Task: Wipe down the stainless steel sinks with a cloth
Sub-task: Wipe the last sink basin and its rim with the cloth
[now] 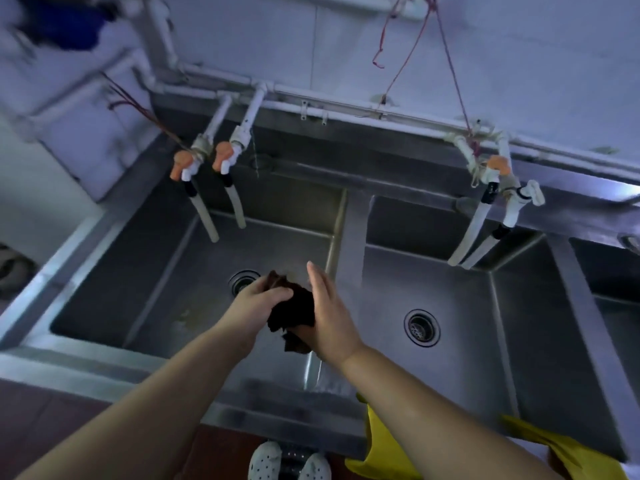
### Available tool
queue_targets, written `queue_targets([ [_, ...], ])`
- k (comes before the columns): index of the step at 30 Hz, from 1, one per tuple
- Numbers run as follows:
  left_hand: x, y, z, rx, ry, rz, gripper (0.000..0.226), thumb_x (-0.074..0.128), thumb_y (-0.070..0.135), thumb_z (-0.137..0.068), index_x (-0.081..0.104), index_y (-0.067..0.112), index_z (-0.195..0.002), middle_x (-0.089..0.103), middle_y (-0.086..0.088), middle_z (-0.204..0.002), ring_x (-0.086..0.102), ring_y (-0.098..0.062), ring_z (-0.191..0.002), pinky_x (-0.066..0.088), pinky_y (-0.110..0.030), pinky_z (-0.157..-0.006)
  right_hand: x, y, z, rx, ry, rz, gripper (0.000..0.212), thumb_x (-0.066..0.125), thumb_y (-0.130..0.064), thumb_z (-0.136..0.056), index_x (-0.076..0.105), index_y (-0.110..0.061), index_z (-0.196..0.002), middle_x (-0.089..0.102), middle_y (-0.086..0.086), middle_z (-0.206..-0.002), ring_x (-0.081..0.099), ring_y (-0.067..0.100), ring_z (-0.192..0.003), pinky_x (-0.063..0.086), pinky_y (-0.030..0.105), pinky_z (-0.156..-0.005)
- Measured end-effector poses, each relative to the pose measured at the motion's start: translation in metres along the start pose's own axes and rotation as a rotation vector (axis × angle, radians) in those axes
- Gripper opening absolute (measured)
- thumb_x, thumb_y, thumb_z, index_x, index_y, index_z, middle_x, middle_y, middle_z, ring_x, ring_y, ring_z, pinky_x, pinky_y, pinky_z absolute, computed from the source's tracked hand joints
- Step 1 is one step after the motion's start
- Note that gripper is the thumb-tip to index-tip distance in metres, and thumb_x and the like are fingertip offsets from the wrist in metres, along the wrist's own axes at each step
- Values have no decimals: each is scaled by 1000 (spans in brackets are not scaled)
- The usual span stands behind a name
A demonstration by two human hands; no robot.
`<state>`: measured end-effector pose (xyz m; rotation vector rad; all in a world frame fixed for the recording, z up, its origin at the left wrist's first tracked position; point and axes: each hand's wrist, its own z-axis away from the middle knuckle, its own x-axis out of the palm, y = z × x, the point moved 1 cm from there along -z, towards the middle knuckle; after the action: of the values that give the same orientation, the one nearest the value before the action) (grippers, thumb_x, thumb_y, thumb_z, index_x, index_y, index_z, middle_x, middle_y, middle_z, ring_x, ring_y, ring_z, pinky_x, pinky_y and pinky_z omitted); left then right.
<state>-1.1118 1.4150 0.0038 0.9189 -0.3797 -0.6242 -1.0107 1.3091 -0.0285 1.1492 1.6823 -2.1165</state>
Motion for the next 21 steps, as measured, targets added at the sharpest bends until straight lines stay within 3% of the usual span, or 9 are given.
queue_targets([
  [3, -11, -13, 1, -7, 122, 83, 14, 61, 8, -83, 64, 21, -89, 68, -7, -80, 65, -20, -66, 46, -27, -46, 19, 9, -1, 110, -132, 16, 118, 75, -53, -68, -11, -36, -147, 48, -1, -135, 47, 19, -119, 35, 26, -96],
  [5, -23, -22, 2, -16, 192, 124, 15, 59, 5, -83, 60, 19, -89, 65, -10, -79, 64, -21, -61, 45, -25, -41, 31, 15, -2, 169, -175, 15, 117, 75, -57, -65, -4, -34, -148, 54, -2, -122, 48, 19, -112, 38, 31, -97],
  [6, -30, -26, 1, -17, 215, 130, 15, 58, 3, -83, 58, 17, -88, 64, -10, -79, 64, -22, -61, 45, -25, -42, 36, 16, -5, 199, -189, 7, 110, 75, -55, -68, 5, -31, -149, 55, -1, -119, 49, 20, -111, 41, 34, -97],
  [8, -46, -33, -1, -23, 254, 123, 15, 56, -1, -83, 52, 13, -85, 60, -12, -80, 62, -24, -64, 49, -29, -47, 43, 18, -14, 214, -209, 43, 74, 72, -41, -77, 37, -24, -141, 60, 3, -117, 53, 22, -110, 44, 33, -94],
  [10, -63, -38, -5, -38, 293, 102, 18, 55, -4, -84, 51, 14, -86, 59, -14, -83, 61, -27, -69, 52, -32, -51, 51, 13, -24, 187, -224, 104, 35, 68, -27, -80, 63, -20, -114, 64, 2, -109, 55, 21, -103, 43, 23, -81],
  [12, -82, -44, -11, -54, 327, 66, 24, 56, -5, -83, 52, 18, -91, 61, -13, -90, 63, -27, -76, 53, -33, -52, 63, 5, -35, 226, -233, 55, 9, 65, -19, -79, 63, -20, -88, 60, -2, -93, 54, 17, -88, 35, 12, -61],
  [15, -114, -52, -24, -77, 355, -71, 30, 60, -2, -82, 54, 17, -104, 62, -6, -91, 63, -19, -77, 49, -22, -47, 86, -8, -51, 315, -269, -59, 13, 57, -13, -79, 52, -24, -77, 54, -7, -80, 52, 14, -75, 36, 18, -57],
  [19, -167, -62, -49, -33, 374, -427, 42, 64, 5, -82, 51, 16, -120, 61, -4, -104, 58, -20, -89, 50, -29, -70, 124, -26, -75, 352, -313, -82, 14, 53, -15, -84, 56, -28, -86, 62, -8, -87, 60, 11, -82, 49, 28, -69],
  [21, -195, -66, -62, -25, 351, -601, 44, 63, 11, -84, 48, 20, -124, 61, -2, -110, 57, -17, -89, 47, -28, -70, 147, -36, -90, 387, -326, -102, 17, 53, -16, -85, 58, -30, -93, 64, -8, -93, 61, 10, -86, 53, 32, -76],
])
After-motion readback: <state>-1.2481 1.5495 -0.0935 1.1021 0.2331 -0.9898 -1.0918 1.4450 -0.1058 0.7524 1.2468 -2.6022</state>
